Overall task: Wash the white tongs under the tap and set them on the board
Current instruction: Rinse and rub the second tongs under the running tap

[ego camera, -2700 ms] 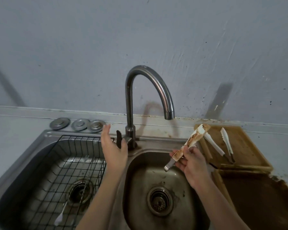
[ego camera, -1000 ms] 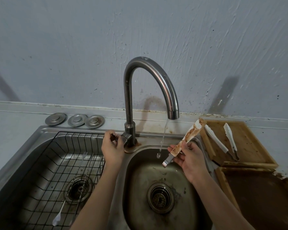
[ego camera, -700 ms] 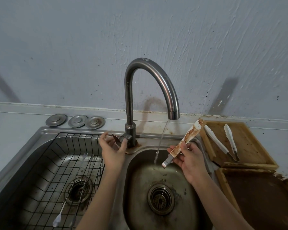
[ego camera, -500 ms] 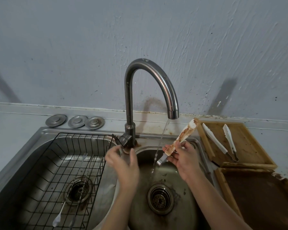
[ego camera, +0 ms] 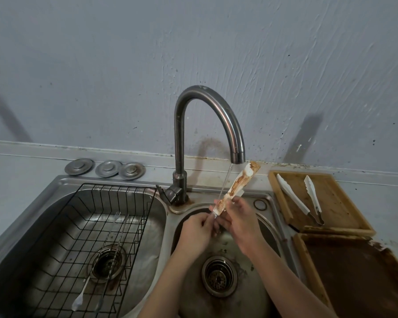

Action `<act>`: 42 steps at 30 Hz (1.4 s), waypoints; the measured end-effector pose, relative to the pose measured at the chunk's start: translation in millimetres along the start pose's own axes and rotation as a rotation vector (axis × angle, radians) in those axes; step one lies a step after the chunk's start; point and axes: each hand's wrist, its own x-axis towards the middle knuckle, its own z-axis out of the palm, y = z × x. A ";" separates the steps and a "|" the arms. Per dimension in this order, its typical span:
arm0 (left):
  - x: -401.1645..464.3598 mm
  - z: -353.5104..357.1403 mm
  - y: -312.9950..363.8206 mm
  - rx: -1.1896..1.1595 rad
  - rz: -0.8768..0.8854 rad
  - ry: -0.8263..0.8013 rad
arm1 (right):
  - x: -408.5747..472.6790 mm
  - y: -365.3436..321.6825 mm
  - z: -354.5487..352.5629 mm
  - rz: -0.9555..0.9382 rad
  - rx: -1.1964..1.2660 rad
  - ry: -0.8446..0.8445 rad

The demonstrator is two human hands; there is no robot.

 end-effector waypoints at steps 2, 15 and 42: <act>1.0 -4.3 1.1 0.038 -0.042 -0.026 | -2.7 6.3 0.0 -0.014 -0.107 -0.043; -0.6 -21.9 8.9 0.225 -0.094 -0.126 | 1.6 14.8 8.6 0.059 -0.130 0.028; -18.4 -33.0 1.8 -0.028 -0.258 -0.462 | -11.5 2.7 -12.6 0.037 -0.641 -0.058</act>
